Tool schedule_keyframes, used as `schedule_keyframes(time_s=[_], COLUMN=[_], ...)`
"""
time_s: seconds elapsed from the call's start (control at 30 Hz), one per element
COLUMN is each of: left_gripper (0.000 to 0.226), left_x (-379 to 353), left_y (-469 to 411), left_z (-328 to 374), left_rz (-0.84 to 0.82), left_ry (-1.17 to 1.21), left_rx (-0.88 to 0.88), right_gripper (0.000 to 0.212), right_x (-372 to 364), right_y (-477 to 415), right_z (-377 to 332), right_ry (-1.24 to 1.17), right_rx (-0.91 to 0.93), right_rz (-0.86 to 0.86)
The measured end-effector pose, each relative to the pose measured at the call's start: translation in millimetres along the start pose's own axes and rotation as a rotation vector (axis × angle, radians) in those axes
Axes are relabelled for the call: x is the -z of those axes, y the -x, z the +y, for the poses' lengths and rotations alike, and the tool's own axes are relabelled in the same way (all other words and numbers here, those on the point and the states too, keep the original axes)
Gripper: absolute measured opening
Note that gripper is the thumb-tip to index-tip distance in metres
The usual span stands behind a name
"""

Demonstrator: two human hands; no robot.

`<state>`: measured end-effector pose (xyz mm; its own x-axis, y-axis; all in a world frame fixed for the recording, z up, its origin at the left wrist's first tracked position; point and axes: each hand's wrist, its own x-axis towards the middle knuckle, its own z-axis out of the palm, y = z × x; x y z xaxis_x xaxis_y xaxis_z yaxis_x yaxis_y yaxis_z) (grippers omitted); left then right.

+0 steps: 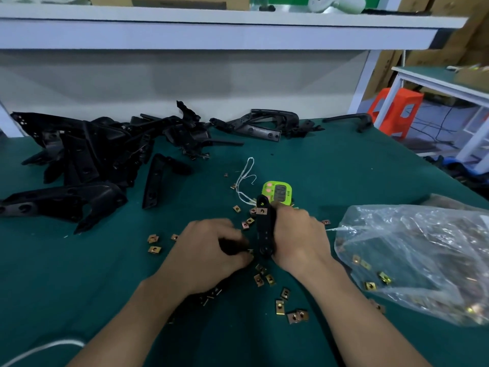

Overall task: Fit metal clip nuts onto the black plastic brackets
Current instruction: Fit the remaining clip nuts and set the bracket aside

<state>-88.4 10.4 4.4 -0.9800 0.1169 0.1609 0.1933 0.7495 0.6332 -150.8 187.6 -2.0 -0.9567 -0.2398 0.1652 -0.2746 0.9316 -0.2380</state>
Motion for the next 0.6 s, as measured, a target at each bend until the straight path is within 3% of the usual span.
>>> schedule_keyframes(time_s=[0.1,0.2,0.33,0.4,0.5,0.6], left_gripper=[0.013,0.012,0.003,0.004,0.016,0.023], left_x=[-15.2,-24.1,-26.6,-26.7,-18.8,-9.0], left_y=[-1.6,-0.2,-0.1,-0.5,-5.1,-8.3], left_z=[11.4,14.7,11.0,12.9,11.4,4.6], left_rz=[-0.094,-0.155,-0.078,0.039,0.220,0.204], left_ry=[0.008,0.037,-0.028,-0.056,0.146,0.406], left_rx=[-0.083,-0.033,0.034,0.052,0.192,0.334], right_gripper=[0.023,0.028,0.032,0.034,0.033,0.034], right_x=[-1.6,-1.6,-0.5,-0.1,-0.5,-0.8], right_y=[-1.5,-0.6,-0.4,-0.1,1.2,2.2], right_z=[0.8,0.8,-0.5,0.1,0.3,-0.9], right_ry=[-0.004,-0.010,-0.015,-0.014,-0.006,0.011], right_rx=[-0.018,-0.020,-0.024,-0.023,-0.017,-0.021], right_rz=[0.013,-0.001,-0.020,-0.024,-0.007,-0.002])
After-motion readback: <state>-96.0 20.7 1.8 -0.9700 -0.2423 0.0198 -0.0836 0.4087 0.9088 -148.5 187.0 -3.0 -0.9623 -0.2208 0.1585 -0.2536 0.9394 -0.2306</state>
